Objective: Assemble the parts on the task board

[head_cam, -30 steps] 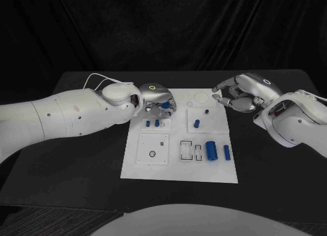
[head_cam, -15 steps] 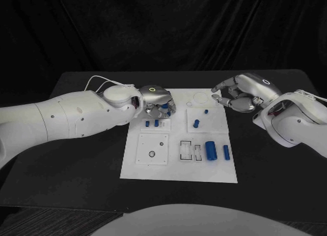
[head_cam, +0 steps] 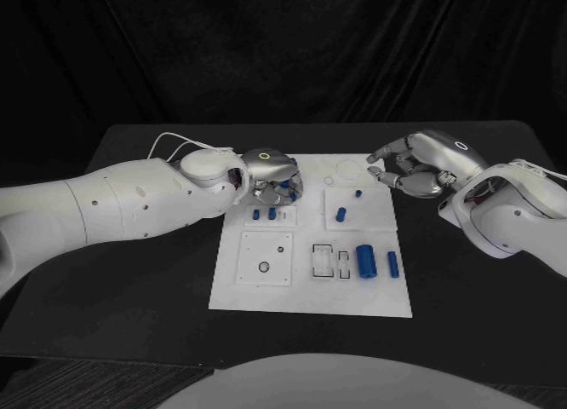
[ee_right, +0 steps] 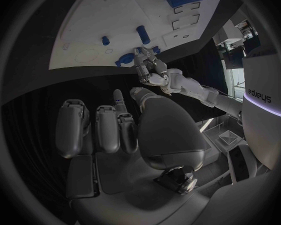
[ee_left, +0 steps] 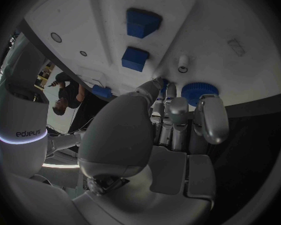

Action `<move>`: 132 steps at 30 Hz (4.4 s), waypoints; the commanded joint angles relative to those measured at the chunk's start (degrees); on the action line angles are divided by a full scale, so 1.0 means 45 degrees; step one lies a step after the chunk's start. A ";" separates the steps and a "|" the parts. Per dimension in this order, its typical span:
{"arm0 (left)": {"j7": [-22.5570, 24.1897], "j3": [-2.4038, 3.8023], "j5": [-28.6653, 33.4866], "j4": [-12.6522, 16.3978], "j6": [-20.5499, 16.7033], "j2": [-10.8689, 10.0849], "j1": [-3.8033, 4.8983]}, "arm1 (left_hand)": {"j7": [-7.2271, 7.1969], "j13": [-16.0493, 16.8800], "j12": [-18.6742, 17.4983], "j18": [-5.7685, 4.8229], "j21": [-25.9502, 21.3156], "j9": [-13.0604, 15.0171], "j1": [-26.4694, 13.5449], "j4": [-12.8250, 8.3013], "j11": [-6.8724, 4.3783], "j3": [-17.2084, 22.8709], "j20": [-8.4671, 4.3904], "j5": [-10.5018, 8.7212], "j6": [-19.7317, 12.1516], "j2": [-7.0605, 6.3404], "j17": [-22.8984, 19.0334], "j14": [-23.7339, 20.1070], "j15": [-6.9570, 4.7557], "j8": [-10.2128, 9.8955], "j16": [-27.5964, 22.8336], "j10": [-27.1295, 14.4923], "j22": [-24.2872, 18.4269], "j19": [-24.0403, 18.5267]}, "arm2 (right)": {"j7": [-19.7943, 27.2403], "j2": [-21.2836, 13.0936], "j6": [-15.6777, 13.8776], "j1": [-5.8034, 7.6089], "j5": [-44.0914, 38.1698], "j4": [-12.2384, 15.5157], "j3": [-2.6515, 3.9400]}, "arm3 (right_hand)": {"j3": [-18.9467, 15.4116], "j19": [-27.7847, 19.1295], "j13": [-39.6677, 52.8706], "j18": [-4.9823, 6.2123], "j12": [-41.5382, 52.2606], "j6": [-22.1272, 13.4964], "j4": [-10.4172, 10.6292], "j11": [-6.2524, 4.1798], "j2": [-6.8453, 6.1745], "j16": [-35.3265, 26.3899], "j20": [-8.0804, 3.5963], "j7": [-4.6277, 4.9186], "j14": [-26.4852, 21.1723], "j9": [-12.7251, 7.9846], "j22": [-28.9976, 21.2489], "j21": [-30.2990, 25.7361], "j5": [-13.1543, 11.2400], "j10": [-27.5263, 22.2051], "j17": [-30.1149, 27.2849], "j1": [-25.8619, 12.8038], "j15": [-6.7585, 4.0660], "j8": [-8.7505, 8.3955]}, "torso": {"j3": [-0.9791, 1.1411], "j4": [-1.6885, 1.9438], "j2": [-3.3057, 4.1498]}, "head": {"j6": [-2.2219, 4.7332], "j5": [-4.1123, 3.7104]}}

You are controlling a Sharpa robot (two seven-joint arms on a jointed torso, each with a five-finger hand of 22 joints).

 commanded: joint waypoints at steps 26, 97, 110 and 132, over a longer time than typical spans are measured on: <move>0.0496 0.0002 0.0190 0.1559 -0.0554 -0.1668 0.0829 | 0.0032 -0.0369 -0.1215 -0.0127 0.0024 0.0148 0.0143 -0.0162 -0.0051 0.0180 -0.0066 -0.0870 0.0556 0.0194 -0.0544 0.0447 -0.0087 0.0257 -0.0354 0.1283 0.2109 0.0112 | 0.0036 -0.0001 0.0005 -0.0131 -0.0027 -0.0065 0.0006 | 0.0091 0.0426 0.2979 0.0232 -0.0056 0.0137 -0.0041 0.0016 -0.0015 -0.0059 0.0001 -0.0006 0.0674 -0.0011 0.2378 -0.0094 0.0054 0.1178 -0.0033 0.0186 0.0016 0.0000 | -0.0005 0.0020 -0.0001 | -0.0001 0.0125; 0.0025 -0.0010 0.0248 0.1255 0.0829 -0.1826 0.0510 | -0.0018 -0.0718 -0.2040 -0.0023 -0.0601 0.0069 0.0238 -0.0122 -0.0050 0.0346 -0.0010 -0.0901 0.0528 -0.0013 -0.1222 -0.0028 -0.0061 0.0025 -0.0791 0.1311 0.1971 -0.0251 | -0.0068 -0.0035 0.0280 -0.0201 -0.0022 -0.0096 0.0005 | 0.0159 0.0419 0.2953 0.0234 -0.0068 0.0130 -0.0118 0.0018 -0.0013 -0.0079 0.0006 0.0007 0.0670 -0.0024 0.2373 -0.0111 0.0040 0.1165 -0.0075 0.0261 0.0020 -0.0030 | -0.0018 0.0022 0.0027 | -0.0001 0.0245; -0.0026 -0.0011 0.0248 0.1157 0.0938 -0.1820 0.0406 | -0.0016 -0.0732 -0.2082 -0.0016 -0.0643 0.0059 0.0264 -0.0146 -0.0047 0.0368 -0.0008 -0.0869 0.0506 -0.0032 -0.1261 -0.0061 -0.0059 0.0000 -0.0816 0.1305 0.1962 -0.0275 | -0.0077 -0.0016 0.0301 -0.0225 -0.0022 -0.0109 0.0005 | 0.0159 0.0419 0.2953 0.0234 -0.0068 0.0130 -0.0118 0.0018 -0.0013 -0.0079 0.0006 0.0007 0.0670 -0.0024 0.2373 -0.0111 0.0040 0.1165 -0.0075 0.0261 0.0020 -0.0030 | -0.0017 0.0021 0.0015 | -0.0001 0.0248; -0.0423 -0.0011 0.0249 0.0942 0.0966 -0.1793 0.0265 | -0.0399 -0.0860 -0.2589 0.0037 -0.0975 -0.0315 0.0050 -0.0063 -0.0015 0.0510 0.0019 -0.0997 -0.0977 -0.0400 -0.1550 -0.0335 -0.0032 -0.0661 -0.0982 0.0947 0.1893 -0.0464 | -0.0121 -0.0022 0.0308 -0.0248 -0.0022 -0.0114 0.0005 | 0.0188 0.0406 0.2897 0.0243 -0.0091 0.0120 -0.0183 0.0019 -0.0049 -0.0103 0.0009 0.0012 0.0665 -0.0034 0.2361 -0.0154 0.0031 0.1138 -0.0122 0.0307 0.0022 -0.0054 | -0.0006 0.0005 0.0008 | -0.0001 0.0243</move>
